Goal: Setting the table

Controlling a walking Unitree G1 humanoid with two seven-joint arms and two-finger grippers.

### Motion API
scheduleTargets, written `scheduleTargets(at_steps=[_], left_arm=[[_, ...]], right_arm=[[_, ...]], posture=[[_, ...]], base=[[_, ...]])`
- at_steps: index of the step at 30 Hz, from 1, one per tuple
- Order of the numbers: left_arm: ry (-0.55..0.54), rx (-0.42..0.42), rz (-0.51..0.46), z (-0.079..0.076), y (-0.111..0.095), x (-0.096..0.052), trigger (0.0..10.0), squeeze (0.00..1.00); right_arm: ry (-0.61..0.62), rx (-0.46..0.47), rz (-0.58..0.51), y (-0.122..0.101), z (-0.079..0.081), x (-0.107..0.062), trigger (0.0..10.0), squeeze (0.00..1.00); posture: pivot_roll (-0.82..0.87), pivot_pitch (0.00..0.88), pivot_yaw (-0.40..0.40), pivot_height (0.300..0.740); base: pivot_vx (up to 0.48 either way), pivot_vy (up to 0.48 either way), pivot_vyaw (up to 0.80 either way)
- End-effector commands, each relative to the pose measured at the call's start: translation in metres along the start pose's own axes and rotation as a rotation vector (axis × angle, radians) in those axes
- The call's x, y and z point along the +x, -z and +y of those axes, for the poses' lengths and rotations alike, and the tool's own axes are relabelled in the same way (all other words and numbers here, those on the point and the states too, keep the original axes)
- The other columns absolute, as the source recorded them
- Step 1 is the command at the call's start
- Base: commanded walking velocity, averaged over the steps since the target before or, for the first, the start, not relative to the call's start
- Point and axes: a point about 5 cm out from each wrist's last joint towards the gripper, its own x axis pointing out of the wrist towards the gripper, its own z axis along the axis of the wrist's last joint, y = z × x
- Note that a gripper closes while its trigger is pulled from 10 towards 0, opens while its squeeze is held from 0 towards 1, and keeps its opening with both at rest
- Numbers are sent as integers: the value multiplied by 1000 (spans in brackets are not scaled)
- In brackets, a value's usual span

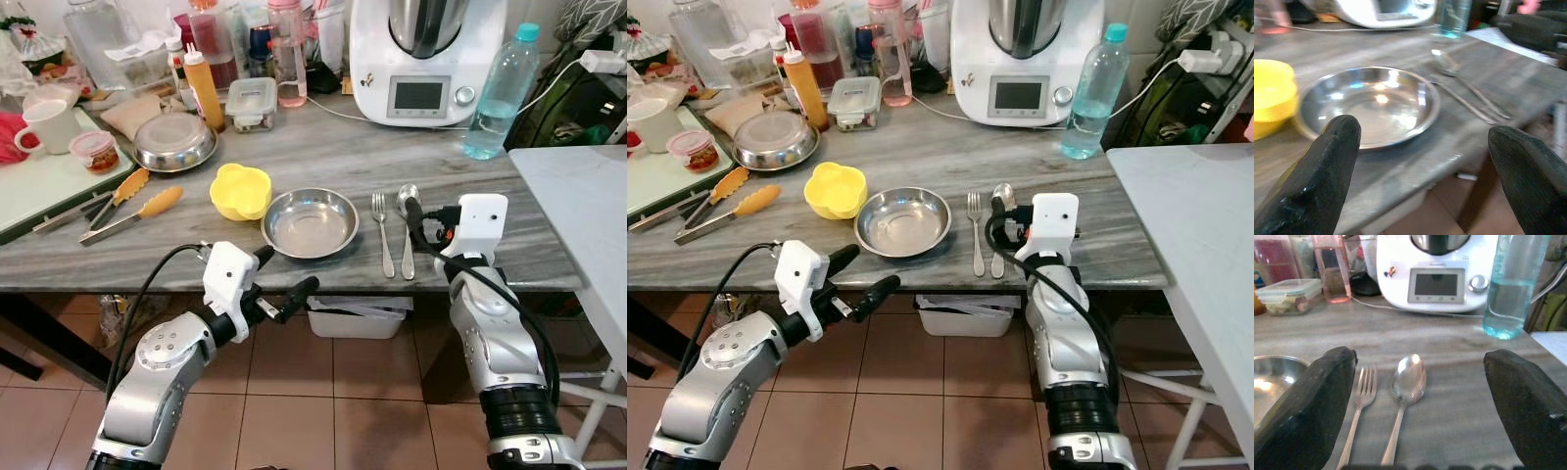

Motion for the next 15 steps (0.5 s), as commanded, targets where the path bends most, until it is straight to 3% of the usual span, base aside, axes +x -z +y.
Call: scheduleTargets(at_steps=[1, 8, 15], left_arm=[[-101, 24, -10, 9, 0, -4, 10000, 0], [-245, 47, -24, 17, 3, -6, 10000, 0], [-360, 70, -32, 22, 7, -17, 10000, 0]], right_arm=[[6, -33, 3, 1, 4, -16, 10000, 1000], [11, -48, 26, 6, 2, -43, 10000, 1000], [16, -95, 5, 0, -3, -57, 10000, 1000]], posture=[[33, 49, 50, 740], [17, 41, 44, 740], [8, 38, 41, 740]], base=[[0, 0, 0], [0, 0, 0], [0, 0, 0]])
